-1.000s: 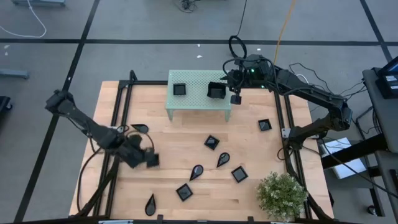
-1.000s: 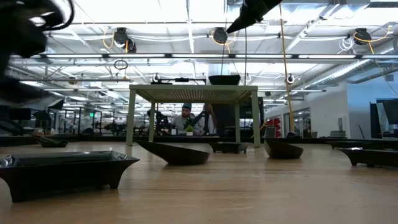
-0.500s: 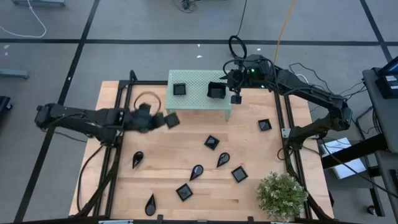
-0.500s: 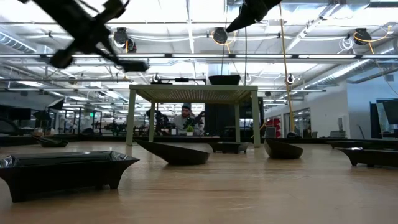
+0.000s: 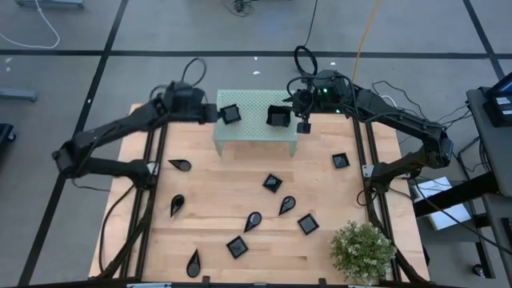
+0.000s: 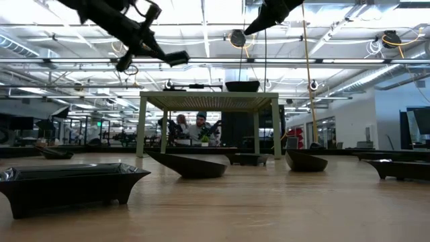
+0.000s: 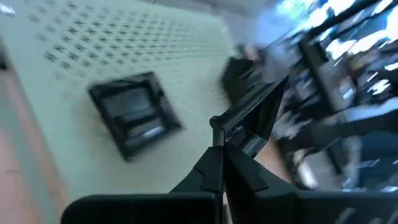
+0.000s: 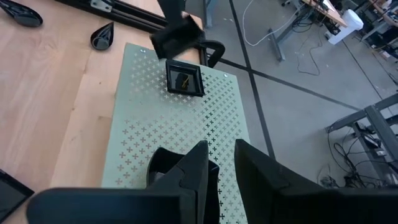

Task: Pick & Place Mini shaped plates
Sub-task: Stack the black square plate on top of the other black square plate on the shelf

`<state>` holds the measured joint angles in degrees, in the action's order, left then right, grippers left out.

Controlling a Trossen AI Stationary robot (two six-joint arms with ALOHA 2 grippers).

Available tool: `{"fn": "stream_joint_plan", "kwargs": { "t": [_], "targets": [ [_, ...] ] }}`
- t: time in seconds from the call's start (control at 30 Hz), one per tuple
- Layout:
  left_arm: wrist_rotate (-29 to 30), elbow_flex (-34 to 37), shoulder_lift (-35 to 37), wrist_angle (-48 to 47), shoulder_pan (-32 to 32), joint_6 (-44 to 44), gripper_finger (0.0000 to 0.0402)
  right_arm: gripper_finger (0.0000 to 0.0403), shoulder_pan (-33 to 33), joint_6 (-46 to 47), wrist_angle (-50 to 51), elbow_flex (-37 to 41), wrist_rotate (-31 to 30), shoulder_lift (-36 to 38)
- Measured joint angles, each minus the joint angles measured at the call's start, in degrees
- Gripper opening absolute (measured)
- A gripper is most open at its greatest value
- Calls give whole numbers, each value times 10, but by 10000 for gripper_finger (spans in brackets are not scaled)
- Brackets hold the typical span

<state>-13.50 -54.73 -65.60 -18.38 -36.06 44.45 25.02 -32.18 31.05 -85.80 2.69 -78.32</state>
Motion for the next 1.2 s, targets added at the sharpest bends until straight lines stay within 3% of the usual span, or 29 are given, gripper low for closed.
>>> {"fn": "stream_joint_plan", "kwargs": {
  "t": [0.23,0.47,0.87,1.2],
  "targets": [
    [-77,-131,-130,-158,-96,-133,5,66,1,43,0,0,-1,0],
    [-106,-225,-202,-236,-131,-205,9,66,1,54,1,0,-1,0],
    [-122,-235,-214,-278,-118,-232,8,66,1,60,7,0,-1,0],
    [-77,-235,-214,-281,-95,-231,15,66,1,60,7,0,-2,0]
  ]
}}
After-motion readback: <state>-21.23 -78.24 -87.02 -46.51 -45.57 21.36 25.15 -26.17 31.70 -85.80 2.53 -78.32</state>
